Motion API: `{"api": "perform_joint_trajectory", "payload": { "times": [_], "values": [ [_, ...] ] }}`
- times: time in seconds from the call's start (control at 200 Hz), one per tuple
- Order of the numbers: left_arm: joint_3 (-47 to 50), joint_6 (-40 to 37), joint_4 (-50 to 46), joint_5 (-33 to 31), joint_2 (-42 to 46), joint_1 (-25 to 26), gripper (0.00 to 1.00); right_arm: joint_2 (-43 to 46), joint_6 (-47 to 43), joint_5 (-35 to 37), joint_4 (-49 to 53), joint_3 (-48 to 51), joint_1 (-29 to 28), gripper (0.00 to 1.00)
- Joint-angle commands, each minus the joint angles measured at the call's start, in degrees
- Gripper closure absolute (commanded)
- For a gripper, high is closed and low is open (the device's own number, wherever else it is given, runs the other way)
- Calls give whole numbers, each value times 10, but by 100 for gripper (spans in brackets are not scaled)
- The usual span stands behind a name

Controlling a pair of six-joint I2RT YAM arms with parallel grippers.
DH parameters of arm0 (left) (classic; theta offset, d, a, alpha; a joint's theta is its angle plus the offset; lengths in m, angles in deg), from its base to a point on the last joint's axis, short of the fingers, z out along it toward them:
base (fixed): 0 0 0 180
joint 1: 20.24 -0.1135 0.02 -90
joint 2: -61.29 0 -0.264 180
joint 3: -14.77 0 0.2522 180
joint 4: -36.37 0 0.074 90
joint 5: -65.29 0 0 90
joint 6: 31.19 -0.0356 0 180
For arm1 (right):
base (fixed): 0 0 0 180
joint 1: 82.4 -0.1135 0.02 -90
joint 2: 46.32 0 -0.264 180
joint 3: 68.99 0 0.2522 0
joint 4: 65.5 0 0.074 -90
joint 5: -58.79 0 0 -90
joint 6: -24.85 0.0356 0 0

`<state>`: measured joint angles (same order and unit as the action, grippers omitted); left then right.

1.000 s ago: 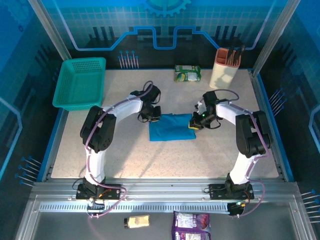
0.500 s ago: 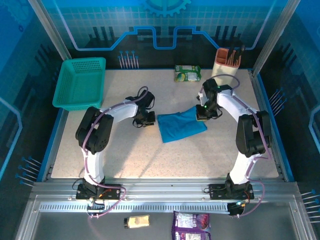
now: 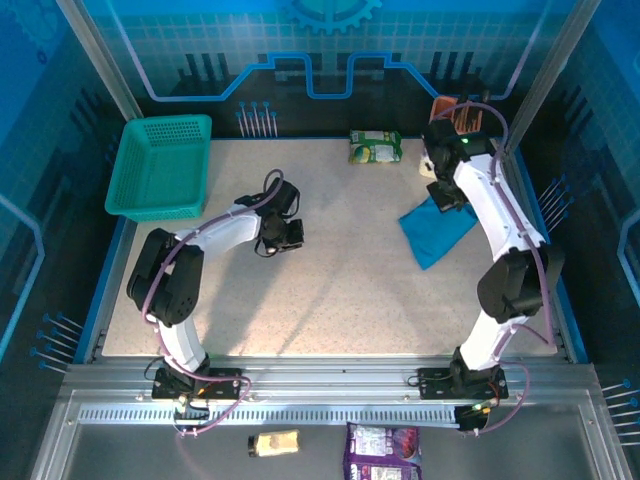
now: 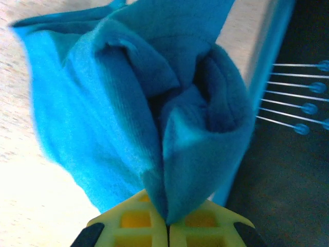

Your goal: Fold the inside-out t-shirt

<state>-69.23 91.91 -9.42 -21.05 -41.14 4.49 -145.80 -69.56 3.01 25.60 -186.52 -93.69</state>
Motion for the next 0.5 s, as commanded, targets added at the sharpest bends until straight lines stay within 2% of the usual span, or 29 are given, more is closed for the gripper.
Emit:
{"api": "perform_joint_trajectory", "payload": {
  "times": [0.0,0.07,0.17,0.245,0.35,0.495],
  "values": [
    [17,6,-9,2,27,-6,96,31,-7,95,65,-18,-18,100],
    [27,9,-8,2,35,-10,96,39,24,112,87,-9,-56,100],
    [43,13,-6,1,44,-15,96,25,112,90,132,15,-139,100],
    [55,14,-3,-1,52,-21,96,-21,199,31,162,20,-216,100],
    [72,14,-6,-8,65,-36,96,-127,313,-43,164,0,-319,100],
    [110,14,-14,-21,118,-79,95,-247,340,-201,59,-74,-427,100]
  ]
}}
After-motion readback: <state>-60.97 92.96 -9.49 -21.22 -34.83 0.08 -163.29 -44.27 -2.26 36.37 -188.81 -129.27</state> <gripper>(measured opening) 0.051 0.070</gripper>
